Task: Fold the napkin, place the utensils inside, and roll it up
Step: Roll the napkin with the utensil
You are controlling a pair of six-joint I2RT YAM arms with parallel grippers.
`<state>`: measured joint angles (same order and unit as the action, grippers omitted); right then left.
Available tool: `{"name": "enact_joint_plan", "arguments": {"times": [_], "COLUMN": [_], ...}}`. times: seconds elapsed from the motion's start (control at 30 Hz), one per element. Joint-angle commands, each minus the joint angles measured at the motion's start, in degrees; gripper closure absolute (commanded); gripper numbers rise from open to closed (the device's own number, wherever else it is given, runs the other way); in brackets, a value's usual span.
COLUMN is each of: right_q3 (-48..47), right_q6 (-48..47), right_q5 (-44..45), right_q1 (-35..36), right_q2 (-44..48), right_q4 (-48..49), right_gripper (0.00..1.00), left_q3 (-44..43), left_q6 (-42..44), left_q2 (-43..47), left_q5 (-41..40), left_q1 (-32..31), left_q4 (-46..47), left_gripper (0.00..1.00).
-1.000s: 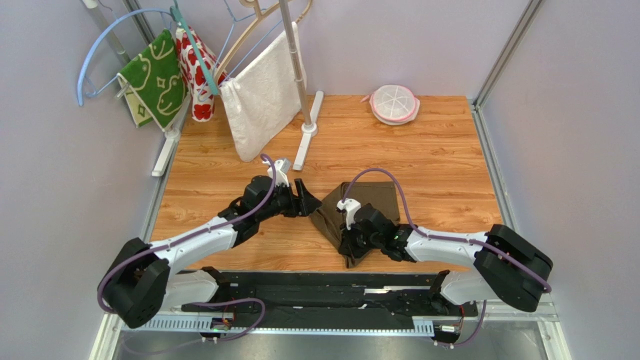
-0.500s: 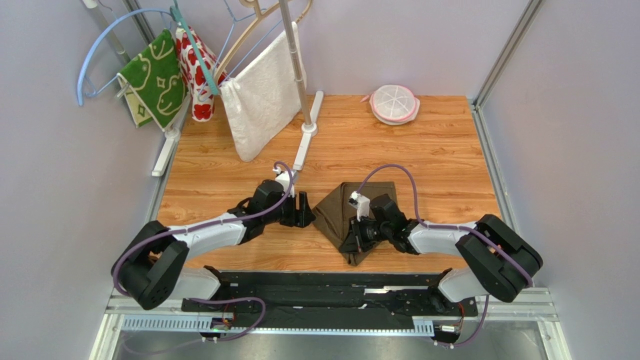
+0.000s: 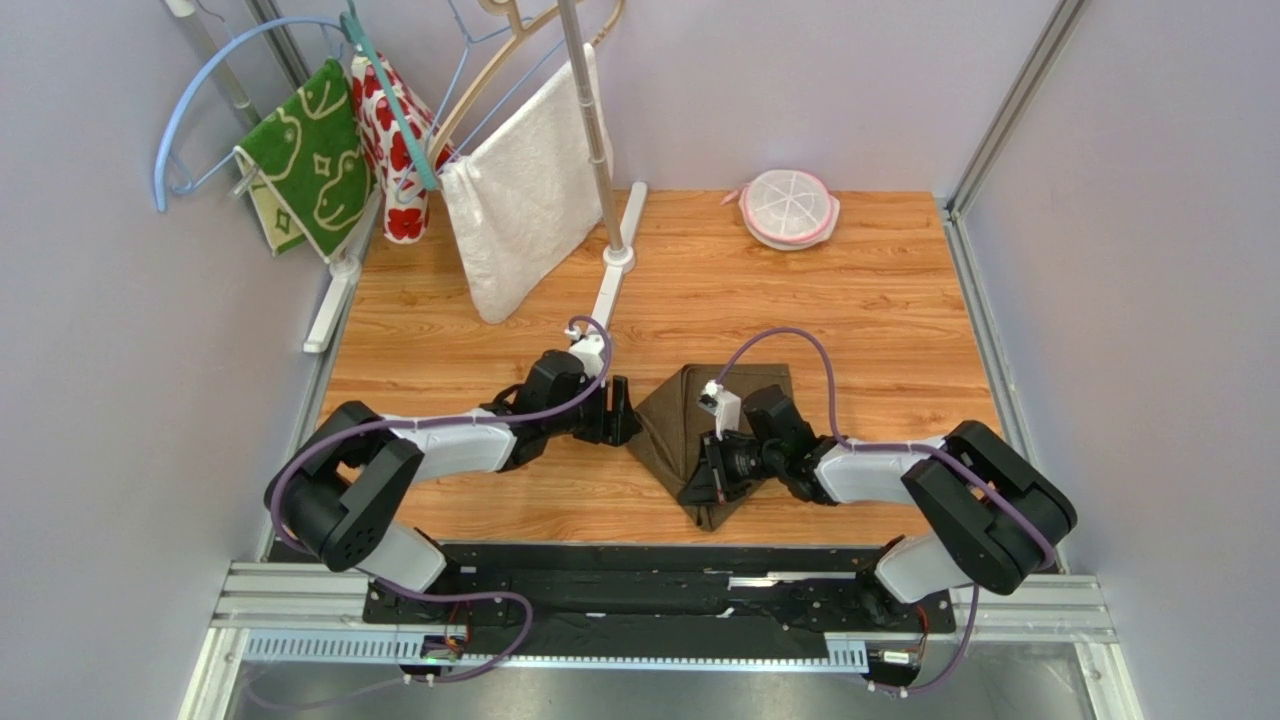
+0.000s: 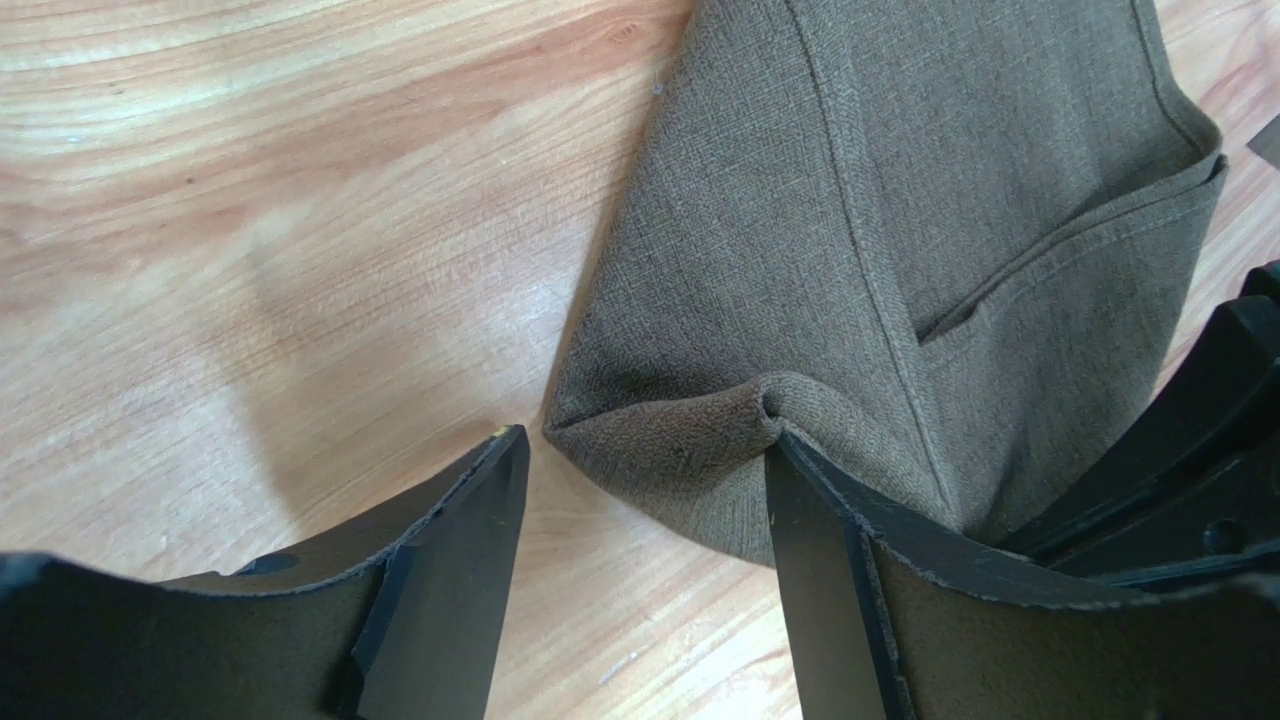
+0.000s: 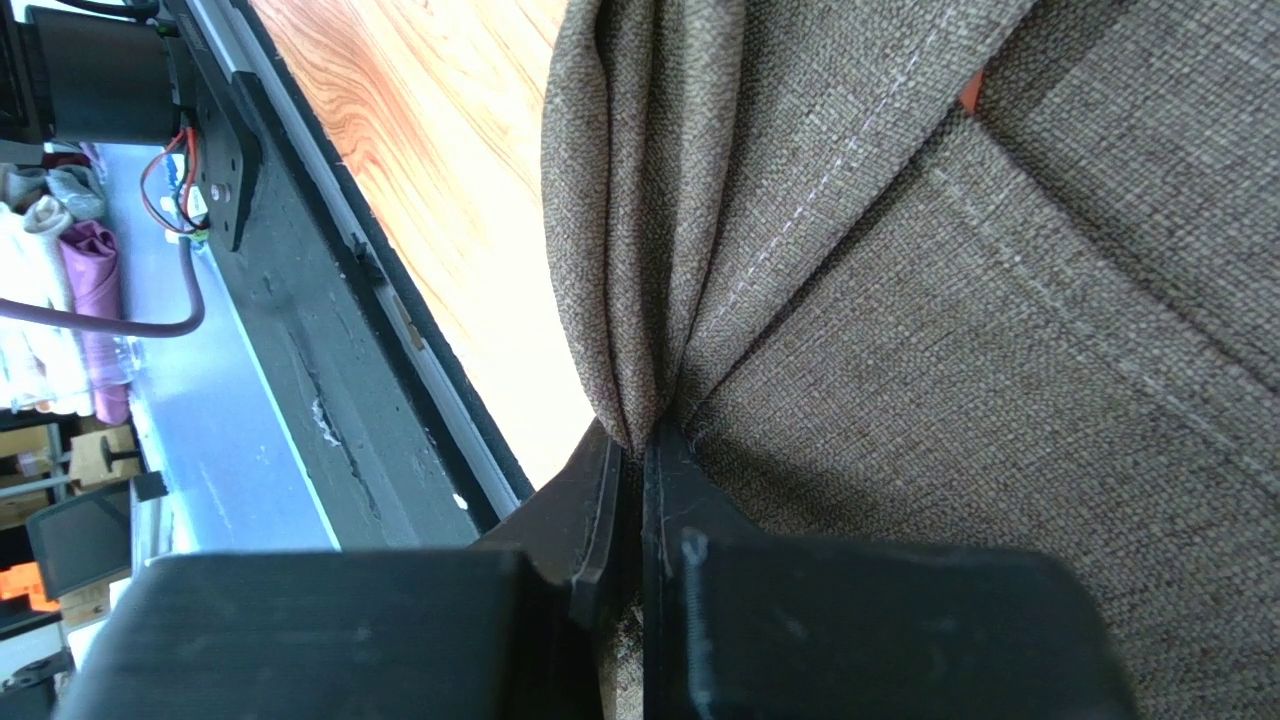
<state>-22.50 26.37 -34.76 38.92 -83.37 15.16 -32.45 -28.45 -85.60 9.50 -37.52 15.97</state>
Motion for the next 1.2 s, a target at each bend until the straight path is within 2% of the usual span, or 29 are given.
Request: {"name": "enact_joint_plan", "arguments": {"times": [0.0, 0.13, 0.23, 0.37, 0.43, 0.47, 0.53, 0.57, 0.63, 0.67, 0.8, 0.87, 0.9, 1.03, 1.17], "right_q3": [0.53, 0.44, 0.18, 0.09, 0.00, -0.09, -0.35, -0.61, -1.57, -2.02, -5.18, -7.19, -7.81, -10.19, -11.34], "right_q6": [-0.09, 0.00, 0.00, 0.08, 0.00, 0.00, 0.00, 0.00, -0.09, -0.27, -2.02, -2.90, -3.34, -6.32, -9.76], "right_q5": [1.37, 1.37, 1.01, 0.93, 1.01, 1.10, 1.28, 1.36, 1.80, 1.98, 4.87, 6.10, 7.76, 11.81, 21.19], "right_q1": [-0.51, -0.68, -0.68, -0.68, -0.77, -0.77, -0.86, -0.77, -0.86, -0.77, -0.77, -0.77, -0.68, 0.37, 4.49], "right_q2": [-1.97, -2.58, -3.46, -3.64, -3.64, -3.55, -3.64, -3.64, -3.20, -2.85, 1.45, 5.66, 7.33, 15.07, 20.96], "right_q4": [-0.57, -0.48, -0.48, -0.48, -0.57, -0.57, -1.00, -1.27, -2.76, -3.55, -12.05, -14.97, -19.42, -25.96, -30.62], "right_gripper": [1.00, 1.00, 1.00, 1.00, 1.00, 1.00, 1.00, 1.00, 1.00, 0.98, 0.70, 0.62, 0.57, 0.52, 0.47], "left_q3": [-1.92, -1.74, -1.83, -2.45, -2.53, -2.62, -3.06, -3.24, -4.11, -4.64, -8.41, -9.73, -11.39, -15.36, -18.61], "left_q6": [2.87, 4.18, 4.80, 5.33, 5.16, 5.07, 4.54, 4.37, 4.28, 4.19, 5.41, 6.21, 6.99, 8.58, 9.29], "left_q2": [-1.84, -3.25, -4.22, -5.28, -5.63, -5.71, -6.15, -6.33, -6.33, -6.16, -5.02, -4.57, -4.49, -5.27, -6.50], "left_q5": [1.66, 3.51, 4.30, 4.30, 4.13, 4.04, 3.95, 3.43, 3.25, 2.29, -0.09, -0.62, -0.79, -0.53, -0.27], "left_q1": [-0.01, -0.01, -0.01, -0.01, -0.10, -0.10, -0.01, -0.01, -0.01, -0.10, -0.01, -0.01, -0.01, -0.01, 0.43], "left_q4": [5.65, 8.11, 9.78, 9.44, 9.00, 8.82, 7.94, 6.98, 5.40, 2.26, -7.34, -13.03, -15.07, -23.95, -31.50], "left_gripper": [0.34, 0.38, 0.46, 0.63, 0.67, 0.77, 0.86, 0.94, 1.00, 1.00, 1.00, 1.00, 1.00, 1.00, 1.00]}}
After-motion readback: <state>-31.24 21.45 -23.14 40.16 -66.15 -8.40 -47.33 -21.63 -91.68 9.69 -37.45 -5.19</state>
